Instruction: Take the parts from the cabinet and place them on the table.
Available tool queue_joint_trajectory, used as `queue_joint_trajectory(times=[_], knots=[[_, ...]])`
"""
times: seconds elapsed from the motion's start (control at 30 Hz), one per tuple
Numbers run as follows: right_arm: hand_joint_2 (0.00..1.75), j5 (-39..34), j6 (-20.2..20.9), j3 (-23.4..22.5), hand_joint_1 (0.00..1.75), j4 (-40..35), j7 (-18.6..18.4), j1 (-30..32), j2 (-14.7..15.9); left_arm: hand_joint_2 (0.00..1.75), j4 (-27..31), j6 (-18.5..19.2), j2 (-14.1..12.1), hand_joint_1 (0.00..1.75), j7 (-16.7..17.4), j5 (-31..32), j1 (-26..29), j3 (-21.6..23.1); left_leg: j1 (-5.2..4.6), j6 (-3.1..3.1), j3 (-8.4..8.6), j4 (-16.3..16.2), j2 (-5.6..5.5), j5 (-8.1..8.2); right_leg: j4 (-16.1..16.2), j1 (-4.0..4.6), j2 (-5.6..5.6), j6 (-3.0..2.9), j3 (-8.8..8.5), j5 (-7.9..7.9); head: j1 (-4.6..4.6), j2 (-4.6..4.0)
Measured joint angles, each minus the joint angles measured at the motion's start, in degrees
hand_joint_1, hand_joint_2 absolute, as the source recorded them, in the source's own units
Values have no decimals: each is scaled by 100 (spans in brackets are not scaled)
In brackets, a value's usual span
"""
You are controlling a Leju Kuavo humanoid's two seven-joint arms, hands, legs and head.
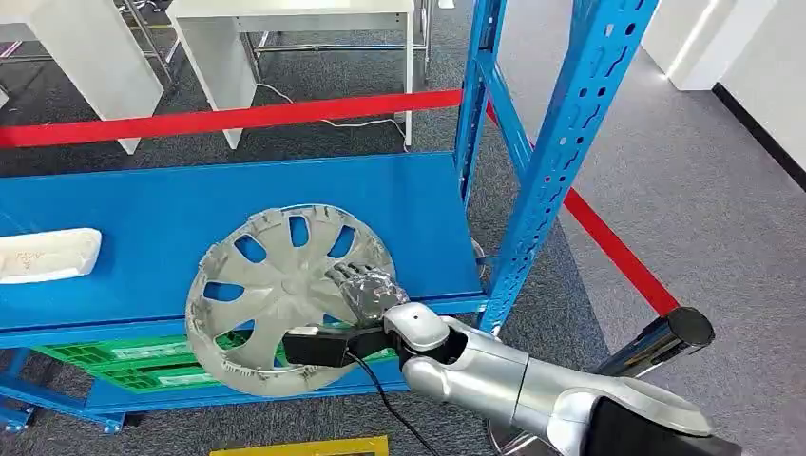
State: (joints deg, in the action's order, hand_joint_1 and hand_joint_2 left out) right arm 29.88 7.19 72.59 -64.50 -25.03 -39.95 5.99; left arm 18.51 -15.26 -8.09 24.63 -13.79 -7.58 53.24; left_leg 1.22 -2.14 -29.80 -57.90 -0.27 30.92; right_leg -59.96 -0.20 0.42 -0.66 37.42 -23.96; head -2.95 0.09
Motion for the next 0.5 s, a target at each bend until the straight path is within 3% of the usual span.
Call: queue_joint_trajectory(times=[0.1,0.13,0.17,0.23,0.27,0.3,0.33,0.37,0.43,0.47,0.5], knots=[[0,0,2,0,0,0,0,4,-7,0,0,0,2,0,-11,0,9,35,-39,127,-66,-18,6,-98,80,-29,0,139,1,123,-4,0],[0,0,4,0,0,0,0,4,2,0,0,2,4,0,-17,0,-3,44,2,174,-101,13,26,-163,50,-45,-3,170,34,48,4,0],[0,0,11,-2,0,0,0,4,4,0,2,2,4,0,-17,0,-19,50,-3,210,-150,13,30,-200,-92,-41,-14,189,99,-175,-32,0],[0,0,15,0,0,0,0,6,4,0,4,4,4,0,-28,0,-26,57,-16,257,-260,11,37,-280,-932,-42,-13,212,373,-796,-66,0],[0,0,17,0,0,2,0,15,4,0,4,4,4,0,-33,0,-25,59,-31,270,-319,8,41,-320,-1368,-42,-13,218,490,-1015,-68,0],[0,0,17,4,0,7,0,27,11,0,4,4,4,0,-33,0,-25,61,-47,278,-375,5,42,-357,-1624,-42,-13,216,524,-1103,-74,0],[0,0,17,7,0,13,0,42,13,0,4,4,4,0,-35,0,-25,63,-64,282,-431,2,42,-394,-1633,-38,-13,200,450,-1059,-79,0],[0,0,17,7,0,13,0,50,13,0,4,7,4,0,-37,0,-25,63,-82,283,-484,1,42,-431,-1385,-28,-13,167,245,-922,-83,0],[0,0,13,0,0,13,0,40,11,0,7,20,7,0,-52,4,-27,63,-118,277,-555,-4,40,-496,-307,25,-10,37,-479,-575,-96,0],[0,0,9,-11,0,13,0,29,9,0,13,22,26,0,-61,4,-27,65,-107,264,-575,-9,40,-519,135,76,-15,-56,-738,-626,-90,0],[0,0,2,-20,0,13,0,28,0,0,17,22,33,0,-68,9,-29,65,-139,225,-595,-8,41,-562,222,83,-56,-31,-784,-585,-68,0]])
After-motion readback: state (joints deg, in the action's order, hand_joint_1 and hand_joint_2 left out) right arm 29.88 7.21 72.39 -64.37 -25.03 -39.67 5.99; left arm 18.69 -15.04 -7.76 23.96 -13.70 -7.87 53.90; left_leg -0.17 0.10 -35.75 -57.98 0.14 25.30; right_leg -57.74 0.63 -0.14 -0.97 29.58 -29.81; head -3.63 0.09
